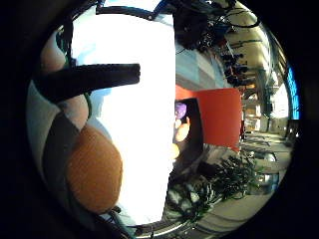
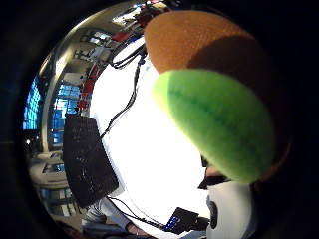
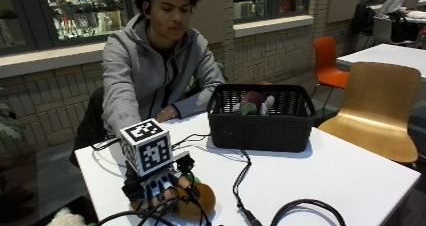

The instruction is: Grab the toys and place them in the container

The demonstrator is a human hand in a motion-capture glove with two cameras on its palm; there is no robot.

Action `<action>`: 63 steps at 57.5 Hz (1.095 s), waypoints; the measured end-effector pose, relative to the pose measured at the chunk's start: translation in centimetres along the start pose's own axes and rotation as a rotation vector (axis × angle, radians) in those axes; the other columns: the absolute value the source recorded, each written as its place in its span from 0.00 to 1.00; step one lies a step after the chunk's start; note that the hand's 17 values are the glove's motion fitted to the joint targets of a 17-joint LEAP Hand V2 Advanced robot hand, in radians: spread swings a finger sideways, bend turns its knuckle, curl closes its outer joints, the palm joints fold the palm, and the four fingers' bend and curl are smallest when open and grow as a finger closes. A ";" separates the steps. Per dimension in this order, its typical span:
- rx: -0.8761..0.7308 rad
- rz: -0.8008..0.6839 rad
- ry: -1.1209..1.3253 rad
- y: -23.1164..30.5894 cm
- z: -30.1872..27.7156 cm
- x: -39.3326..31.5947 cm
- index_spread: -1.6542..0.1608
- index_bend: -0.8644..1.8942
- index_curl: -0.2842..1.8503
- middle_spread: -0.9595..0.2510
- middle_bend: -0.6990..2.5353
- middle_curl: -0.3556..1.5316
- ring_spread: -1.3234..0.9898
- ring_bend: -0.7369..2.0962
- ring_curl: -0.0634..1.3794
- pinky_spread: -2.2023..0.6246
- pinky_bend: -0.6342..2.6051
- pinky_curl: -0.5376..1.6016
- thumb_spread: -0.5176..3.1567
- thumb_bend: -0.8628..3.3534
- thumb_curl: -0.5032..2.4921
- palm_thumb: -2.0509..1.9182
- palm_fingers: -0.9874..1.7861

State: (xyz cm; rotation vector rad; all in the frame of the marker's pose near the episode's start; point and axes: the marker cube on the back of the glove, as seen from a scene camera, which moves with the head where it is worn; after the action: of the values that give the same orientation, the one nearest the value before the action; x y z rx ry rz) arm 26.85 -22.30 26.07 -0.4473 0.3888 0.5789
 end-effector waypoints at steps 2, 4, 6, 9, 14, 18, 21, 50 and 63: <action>0.013 -0.009 0.004 -0.1 -0.1 -0.1 0.73 0.29 0.12 0.71 0.41 0.51 0.46 0.76 0.44 0.70 0.61 0.48 0.52 0.23 0.29 0.61 0.49; 0.020 -0.017 0.007 -0.1 -0.1 -0.2 0.73 0.30 0.12 0.70 0.43 0.52 0.46 0.77 0.45 0.69 0.62 0.48 0.53 0.23 0.29 0.62 0.49; 0.023 -0.021 0.010 0.0 -0.1 -0.3 0.73 0.31 0.12 0.69 0.44 0.53 0.45 0.78 0.45 0.69 0.62 0.48 0.53 0.24 0.29 0.62 0.50; 0.037 -0.027 0.012 -0.4 -0.3 -0.3 0.73 0.32 0.13 0.68 0.46 0.54 0.45 0.79 0.46 0.68 0.63 0.48 0.54 0.24 0.30 0.63 0.50; 0.048 -0.036 0.015 -0.4 -0.4 -0.5 0.73 0.33 0.13 0.66 0.48 0.55 0.45 0.81 0.46 0.68 0.64 0.49 0.55 0.25 0.30 0.64 0.50; 0.050 -0.058 0.021 -0.3 -0.7 -0.7 0.73 0.34 0.13 0.65 0.48 0.56 0.45 0.82 0.45 0.68 0.64 0.49 0.55 0.25 0.30 0.64 0.50; 0.032 -0.097 0.049 0.0 -1.3 -1.0 0.73 0.34 0.13 0.64 0.49 0.57 0.45 0.82 0.45 0.68 0.64 0.49 0.56 0.25 0.30 0.65 0.50; 0.244 -0.607 -0.151 2.6 -20.7 -24.7 0.73 0.35 0.14 0.61 0.51 0.60 0.46 0.85 0.42 0.67 0.65 0.48 0.57 0.26 0.30 0.66 0.51; 0.156 -0.756 -0.083 3.6 -18.3 -38.6 0.73 0.35 0.14 0.60 0.51 0.61 0.46 0.86 0.41 0.67 0.66 0.48 0.57 0.26 0.30 0.66 0.51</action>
State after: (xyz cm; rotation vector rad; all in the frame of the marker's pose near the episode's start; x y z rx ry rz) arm -9.08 -45.53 27.81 -0.3827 0.1594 -0.1664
